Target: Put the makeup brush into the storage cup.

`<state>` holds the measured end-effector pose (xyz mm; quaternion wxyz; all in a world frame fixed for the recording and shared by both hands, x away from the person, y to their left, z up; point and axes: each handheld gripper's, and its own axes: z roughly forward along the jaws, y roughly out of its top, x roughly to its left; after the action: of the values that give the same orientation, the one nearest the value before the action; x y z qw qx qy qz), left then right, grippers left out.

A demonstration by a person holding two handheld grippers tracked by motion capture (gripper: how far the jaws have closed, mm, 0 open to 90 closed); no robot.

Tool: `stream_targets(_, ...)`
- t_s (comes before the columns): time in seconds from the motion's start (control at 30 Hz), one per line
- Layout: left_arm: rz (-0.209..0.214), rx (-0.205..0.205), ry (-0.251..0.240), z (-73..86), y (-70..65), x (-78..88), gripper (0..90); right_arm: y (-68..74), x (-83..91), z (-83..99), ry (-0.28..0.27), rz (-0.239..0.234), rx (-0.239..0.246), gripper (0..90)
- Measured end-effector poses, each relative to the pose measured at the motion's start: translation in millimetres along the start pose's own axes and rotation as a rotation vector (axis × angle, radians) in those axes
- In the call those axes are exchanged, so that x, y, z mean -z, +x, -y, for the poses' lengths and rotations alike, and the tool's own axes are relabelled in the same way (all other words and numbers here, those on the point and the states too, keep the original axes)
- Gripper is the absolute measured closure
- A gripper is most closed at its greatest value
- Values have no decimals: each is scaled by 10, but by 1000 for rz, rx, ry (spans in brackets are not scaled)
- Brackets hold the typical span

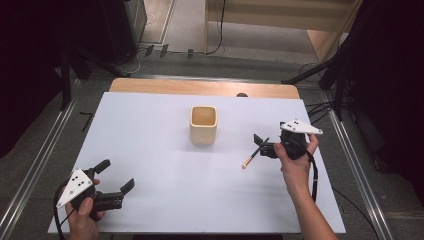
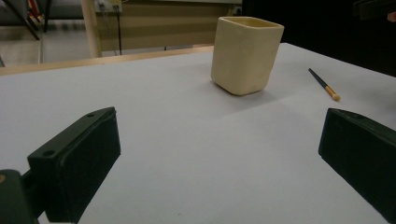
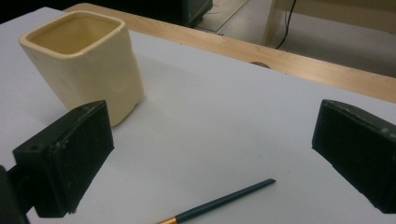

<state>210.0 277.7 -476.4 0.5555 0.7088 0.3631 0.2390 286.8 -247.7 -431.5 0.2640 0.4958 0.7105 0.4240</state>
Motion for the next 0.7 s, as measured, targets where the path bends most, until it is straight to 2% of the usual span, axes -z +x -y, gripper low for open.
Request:
stream_targets(0.27, -1, -6, 3, -1, -6, -2, 0, 0, -163, -57, 81, -3, 3, 0)
stream_targets(0.3, -1, -7, 3, -1, -6, -2, 0, 3, -204, -64, 112, -4, 5, 0)
stream_targets(0.33, -1, -6, 3, -1, -5, -2, 0, 3, -204, -64, 112, -4, 5, 0)
stream_targets(0.37, -1, -7, 4, -1, -5, -2, 0, 5, -247, -69, 148, -7, 4, 0)
stream_targets(0.4, -1, -7, 3, -1, -5, -2, 0, 5, -247, -69, 148, -7, 4, 0)
stream_targets(0.43, -2, -7, 2, -1, -5, -1, 0, 5, -286, -74, 184, -9, 5, 0)
stream_targets(0.47, -2, -7, 2, -1, -5, 0, 0, 5, -286, -74, 184, -9, 5, 0)
stream_targets(0.7, -1, -8, 4, -2, -7, -1, 0, 9, -424, -105, 335, 10, -1, 0)
